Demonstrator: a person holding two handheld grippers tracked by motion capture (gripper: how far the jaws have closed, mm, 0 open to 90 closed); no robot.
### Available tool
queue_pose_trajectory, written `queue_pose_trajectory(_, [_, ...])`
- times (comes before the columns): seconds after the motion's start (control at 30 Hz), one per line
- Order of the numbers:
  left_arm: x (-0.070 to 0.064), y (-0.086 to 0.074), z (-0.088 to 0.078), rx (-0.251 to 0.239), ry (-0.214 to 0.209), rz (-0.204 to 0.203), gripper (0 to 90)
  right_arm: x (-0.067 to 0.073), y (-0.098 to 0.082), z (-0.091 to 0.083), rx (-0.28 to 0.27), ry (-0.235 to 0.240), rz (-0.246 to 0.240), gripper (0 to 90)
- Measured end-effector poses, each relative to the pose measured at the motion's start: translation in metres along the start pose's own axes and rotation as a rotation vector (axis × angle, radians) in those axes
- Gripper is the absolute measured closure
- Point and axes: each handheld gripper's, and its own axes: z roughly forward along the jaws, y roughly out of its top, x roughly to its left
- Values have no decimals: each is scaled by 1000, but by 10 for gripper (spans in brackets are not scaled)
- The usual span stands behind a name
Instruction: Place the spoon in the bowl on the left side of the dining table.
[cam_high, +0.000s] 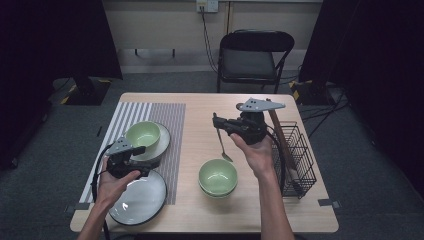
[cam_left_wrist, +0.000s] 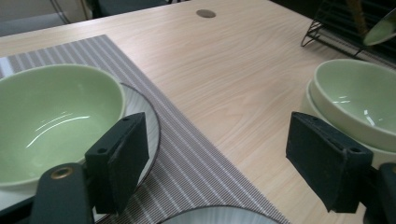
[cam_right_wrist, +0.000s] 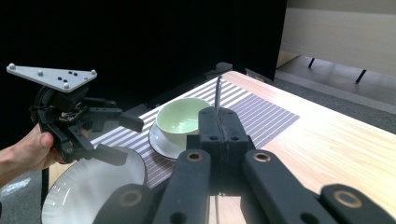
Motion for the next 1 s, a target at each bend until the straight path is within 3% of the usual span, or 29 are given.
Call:
queue_pose_trajectory(0.07, [-4,3,1,-16,-7,7,214,1,0,3,5,6,1,900])
queue_pose_trajectory(0.13, [-10,6,2,-29,-3,40,220,2,1,7,12,9,0,900])
queue_pose_trajectory(0.5, [-31,33,11,-91,-64,81,216,16,10,19,9,48,-18,900])
queue_pose_trajectory(0.93, [-45,50,16,-155,-151,74,301,30,12,41,22,90,-35,900])
queue_pose_trajectory(1.0, [-48,53,17,-161,-163,90,325,31,13,43,17,97,-37,900])
